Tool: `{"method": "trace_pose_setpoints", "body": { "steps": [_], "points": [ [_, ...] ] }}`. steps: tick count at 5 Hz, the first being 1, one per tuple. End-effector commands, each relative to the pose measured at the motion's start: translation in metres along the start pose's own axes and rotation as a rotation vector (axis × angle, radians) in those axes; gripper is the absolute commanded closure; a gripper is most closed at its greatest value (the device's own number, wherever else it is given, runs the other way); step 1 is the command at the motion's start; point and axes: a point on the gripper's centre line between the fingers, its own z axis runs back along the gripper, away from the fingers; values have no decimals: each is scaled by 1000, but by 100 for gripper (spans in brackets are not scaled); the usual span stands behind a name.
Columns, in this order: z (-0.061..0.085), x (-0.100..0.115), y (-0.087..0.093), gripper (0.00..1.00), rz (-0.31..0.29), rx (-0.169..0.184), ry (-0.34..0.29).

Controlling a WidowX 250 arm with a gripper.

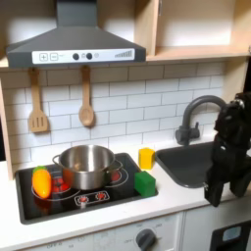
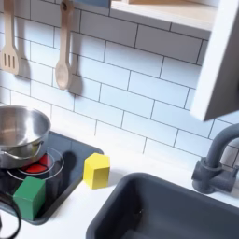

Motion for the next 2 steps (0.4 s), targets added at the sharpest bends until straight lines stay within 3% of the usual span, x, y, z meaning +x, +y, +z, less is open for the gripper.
{"method": "trace_pose_setpoints", "body": {
  "steps": [1,2],
  "points": [
    [-12,26,21,0,86,17,-9],
    [-18,36,29,0,97,20,-8]
  ]
}}
